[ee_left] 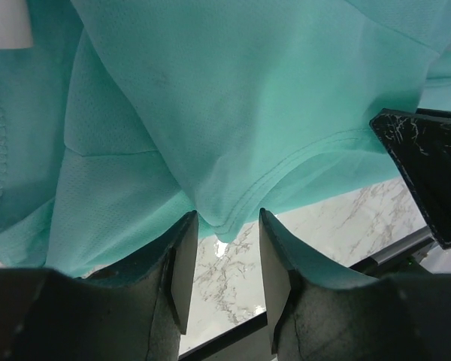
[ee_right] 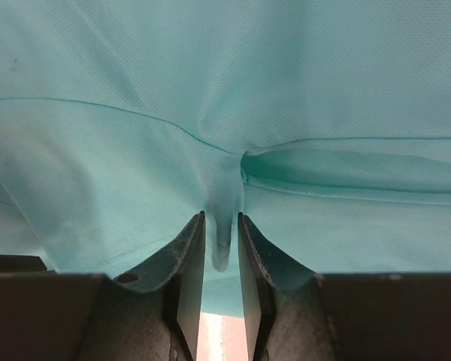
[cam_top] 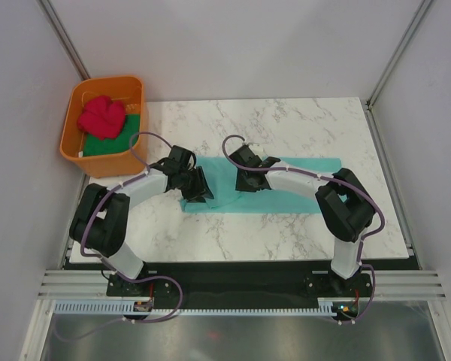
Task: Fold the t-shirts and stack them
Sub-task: Fold the tshirt
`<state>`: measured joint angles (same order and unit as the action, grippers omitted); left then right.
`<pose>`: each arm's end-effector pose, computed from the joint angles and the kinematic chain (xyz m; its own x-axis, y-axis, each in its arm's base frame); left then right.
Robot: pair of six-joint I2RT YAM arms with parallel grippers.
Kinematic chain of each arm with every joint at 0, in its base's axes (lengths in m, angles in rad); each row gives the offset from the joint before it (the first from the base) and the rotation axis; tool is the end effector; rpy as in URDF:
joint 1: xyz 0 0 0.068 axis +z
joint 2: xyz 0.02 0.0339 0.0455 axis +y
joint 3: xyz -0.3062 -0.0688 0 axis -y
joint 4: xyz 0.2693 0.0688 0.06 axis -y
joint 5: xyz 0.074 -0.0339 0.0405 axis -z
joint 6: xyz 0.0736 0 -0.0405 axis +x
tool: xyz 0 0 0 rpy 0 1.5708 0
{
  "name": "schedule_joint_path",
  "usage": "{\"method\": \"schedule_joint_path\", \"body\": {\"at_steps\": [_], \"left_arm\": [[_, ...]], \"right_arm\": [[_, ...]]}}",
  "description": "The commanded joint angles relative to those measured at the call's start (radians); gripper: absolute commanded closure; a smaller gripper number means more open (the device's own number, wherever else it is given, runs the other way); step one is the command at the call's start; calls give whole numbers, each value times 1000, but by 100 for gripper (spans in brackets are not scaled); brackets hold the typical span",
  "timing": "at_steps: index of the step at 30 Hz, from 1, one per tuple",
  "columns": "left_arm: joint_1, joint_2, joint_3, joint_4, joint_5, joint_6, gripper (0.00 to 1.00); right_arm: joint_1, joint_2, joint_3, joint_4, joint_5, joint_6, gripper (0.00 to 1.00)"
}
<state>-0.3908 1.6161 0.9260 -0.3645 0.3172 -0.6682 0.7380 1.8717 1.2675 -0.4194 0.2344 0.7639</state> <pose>0.3156 -0.1548 0.1690 -0.9436 -0.2479 -0.2194 -0.1024 0.8488 -0.5187 0.3387 0.2849 0.1780 -0.8471 0.1391 -0.5129 0.0290 0.9758 0.2167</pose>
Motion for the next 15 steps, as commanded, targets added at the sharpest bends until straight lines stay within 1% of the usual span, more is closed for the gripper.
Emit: {"method": "schedule_joint_path", "body": {"at_steps": [1,7,8,10,11,13,14,15], "left_arm": [[-16,21,-4,18,-41,-39,53],[-36,30,-4,18,-81,-36,53],[-36,31,-4,18,-82,-37,56],[-36,44,-3,16,-79,-34,65],[-36,45,0,15,-78,-33,80],[-36,21,4,3,-73,-30,94],[-36,2,7,-2,-78,-31,98],[-36,-18,7,-13,-85,-30,98]], "right_arm": [[3,35,36,24,-23,-29,68],[3,35,24,25,-15,-29,68],[3,30,24,22,-14,-29,68],[0,23,24,18,-9,-37,67],[0,12,24,10,-9,-41,65],[-5,0,24,1,-7,-55,64],[-6,-18,23,-11,-6,-61,64],[-11,-28,23,-15,-4,-66,64]]}}
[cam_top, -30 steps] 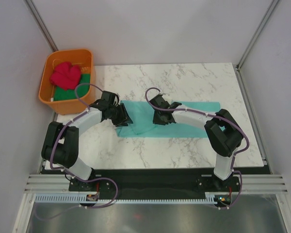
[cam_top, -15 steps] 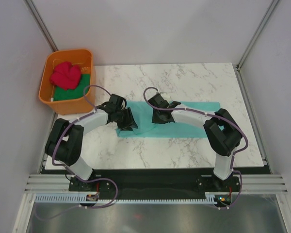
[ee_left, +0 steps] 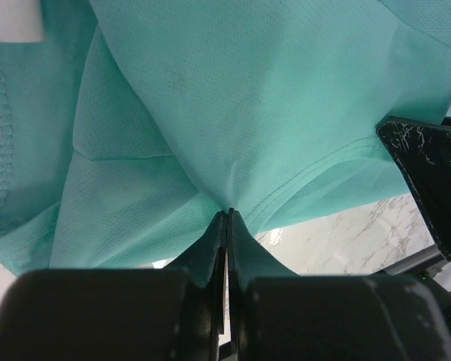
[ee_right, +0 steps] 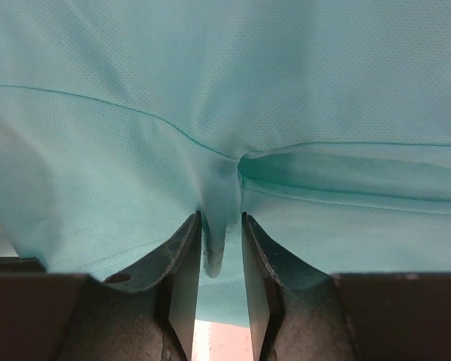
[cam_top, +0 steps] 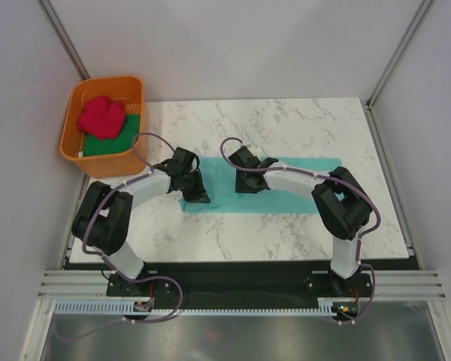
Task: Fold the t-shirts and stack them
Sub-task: Fold the tshirt
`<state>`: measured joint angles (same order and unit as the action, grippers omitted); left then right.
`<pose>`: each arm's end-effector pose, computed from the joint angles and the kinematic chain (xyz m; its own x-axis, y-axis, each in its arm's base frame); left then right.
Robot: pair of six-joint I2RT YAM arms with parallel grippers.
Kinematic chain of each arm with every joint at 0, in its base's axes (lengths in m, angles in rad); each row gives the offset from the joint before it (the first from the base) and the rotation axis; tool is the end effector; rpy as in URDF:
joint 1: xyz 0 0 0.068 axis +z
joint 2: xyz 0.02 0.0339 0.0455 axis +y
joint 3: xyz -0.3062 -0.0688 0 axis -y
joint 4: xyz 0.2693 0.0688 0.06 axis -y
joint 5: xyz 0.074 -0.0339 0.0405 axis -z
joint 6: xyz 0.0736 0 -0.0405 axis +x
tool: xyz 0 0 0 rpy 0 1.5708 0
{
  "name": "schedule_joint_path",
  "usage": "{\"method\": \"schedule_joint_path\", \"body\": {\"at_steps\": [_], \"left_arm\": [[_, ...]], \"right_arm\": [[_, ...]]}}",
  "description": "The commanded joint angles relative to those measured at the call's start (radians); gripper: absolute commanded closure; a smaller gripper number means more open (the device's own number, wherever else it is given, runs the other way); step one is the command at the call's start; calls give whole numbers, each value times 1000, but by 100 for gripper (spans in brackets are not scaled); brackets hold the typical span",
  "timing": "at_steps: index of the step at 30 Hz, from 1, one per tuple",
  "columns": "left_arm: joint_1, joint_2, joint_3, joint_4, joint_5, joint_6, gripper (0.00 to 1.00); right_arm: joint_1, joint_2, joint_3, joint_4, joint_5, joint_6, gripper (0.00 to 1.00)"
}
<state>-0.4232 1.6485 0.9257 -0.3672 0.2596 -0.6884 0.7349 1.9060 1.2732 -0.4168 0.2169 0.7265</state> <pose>0.3137 -0.1620 0.1570 -0.9452 -0.2477 -0.2126 -0.1235 0.8742 -0.4696 0.3415 0.2873 0.1653 -0.8631 0.0943 -0.4962 -0.0027 0.9815 0.1912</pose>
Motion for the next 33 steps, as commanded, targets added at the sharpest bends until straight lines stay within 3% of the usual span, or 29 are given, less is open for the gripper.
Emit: {"method": "schedule_joint_path", "body": {"at_steps": [1,5,17,26,33], "left_arm": [[-3,-88,5,-19,-40,-8,98],[0,-110,-2,-73,-123,20,98],[0,-36,12,-78,-112,47,98],[0,-15,21,-76,-115,56,98],[11,-9,38,-78,-85,56,98]], "right_arm": [[-8,-68,17,-22,15,-47,64],[-8,-79,23,-43,-7,-78,64],[-5,-42,-15,42,-76,-85,75],[18,-73,-63,75,-70,-134,61],[54,-96,-92,90,-19,-177,64]]}}
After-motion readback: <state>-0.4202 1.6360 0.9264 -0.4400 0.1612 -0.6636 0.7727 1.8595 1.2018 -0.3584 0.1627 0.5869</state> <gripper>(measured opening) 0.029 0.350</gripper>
